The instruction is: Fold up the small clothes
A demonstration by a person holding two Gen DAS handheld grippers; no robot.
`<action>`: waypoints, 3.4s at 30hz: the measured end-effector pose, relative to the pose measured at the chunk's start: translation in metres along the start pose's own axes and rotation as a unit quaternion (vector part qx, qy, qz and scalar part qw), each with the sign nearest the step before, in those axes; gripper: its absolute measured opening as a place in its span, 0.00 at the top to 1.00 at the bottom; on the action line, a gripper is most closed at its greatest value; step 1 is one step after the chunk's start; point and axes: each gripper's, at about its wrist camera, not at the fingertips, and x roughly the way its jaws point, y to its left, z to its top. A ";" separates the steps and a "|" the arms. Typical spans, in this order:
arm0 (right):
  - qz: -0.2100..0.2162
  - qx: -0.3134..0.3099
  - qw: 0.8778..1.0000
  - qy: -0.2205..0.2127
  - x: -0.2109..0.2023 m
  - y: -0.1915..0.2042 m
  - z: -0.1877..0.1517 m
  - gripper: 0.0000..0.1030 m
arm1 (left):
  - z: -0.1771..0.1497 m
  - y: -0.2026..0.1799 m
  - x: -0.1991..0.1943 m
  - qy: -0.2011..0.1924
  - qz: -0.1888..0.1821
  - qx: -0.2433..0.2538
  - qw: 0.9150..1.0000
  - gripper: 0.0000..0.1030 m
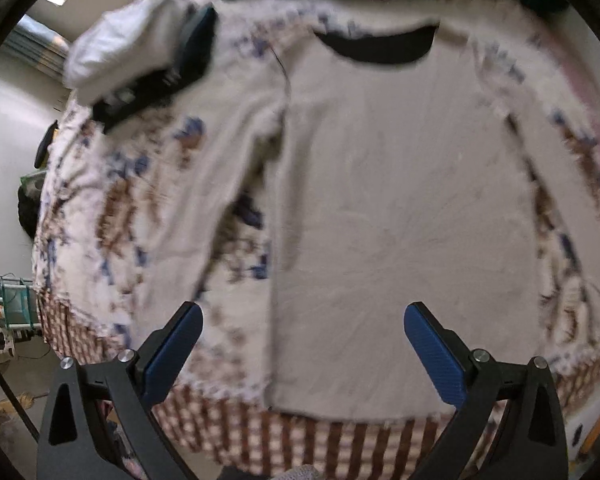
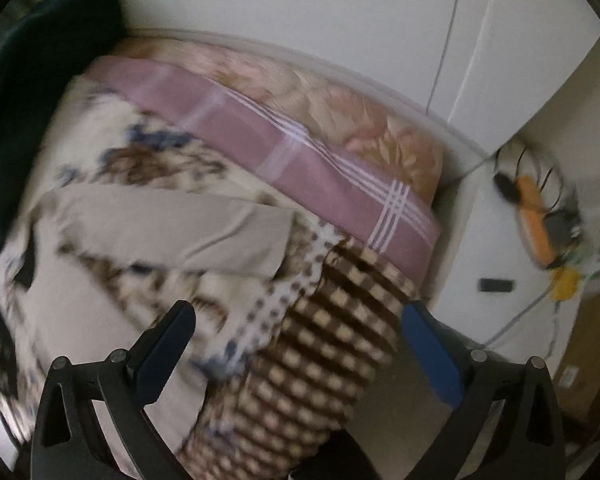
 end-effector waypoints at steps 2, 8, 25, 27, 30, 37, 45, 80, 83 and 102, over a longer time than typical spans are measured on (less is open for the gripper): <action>0.008 0.030 0.999 0.017 0.039 -0.003 0.007 0.02 | 0.010 -0.013 0.029 0.014 0.007 0.005 1.000 0.00; 0.038 0.079 0.996 0.023 0.115 0.007 0.018 0.33 | 0.035 -0.032 0.089 0.034 0.015 0.013 0.999 0.00; 0.128 -0.301 0.929 -0.172 -0.065 0.270 -0.109 0.92 | 0.040 0.101 0.053 -0.007 -0.033 -0.074 0.997 0.00; 0.148 -0.395 0.892 -0.166 -0.077 0.319 -0.169 0.92 | 0.034 0.135 0.049 -0.015 -0.023 -0.100 0.995 0.00; 0.156 -0.512 0.833 -0.140 -0.064 0.370 -0.261 0.93 | 0.020 0.192 0.050 -0.020 0.005 -0.140 0.990 0.00; 0.066 -0.699 0.707 -0.081 0.032 0.388 -0.427 0.93 | -0.035 0.277 0.084 0.017 0.047 -0.208 0.977 0.00; -0.027 -0.759 0.649 -0.040 0.071 0.342 -0.469 0.92 | -0.090 0.314 0.113 0.064 0.032 -0.248 0.966 0.00; 0.031 -0.465 0.882 0.073 0.059 0.197 -0.128 0.44 | -0.137 0.281 0.080 -0.043 -0.069 -0.477 0.875 1.00; 0.032 -0.468 0.881 0.068 0.052 0.181 -0.112 0.44 | -0.133 0.285 0.049 -0.080 -0.091 -0.488 0.864 1.00; 0.019 -0.331 0.934 0.135 0.059 -0.070 0.110 0.44 | -0.061 -0.078 -0.031 -0.064 -0.345 -0.025 0.936 1.00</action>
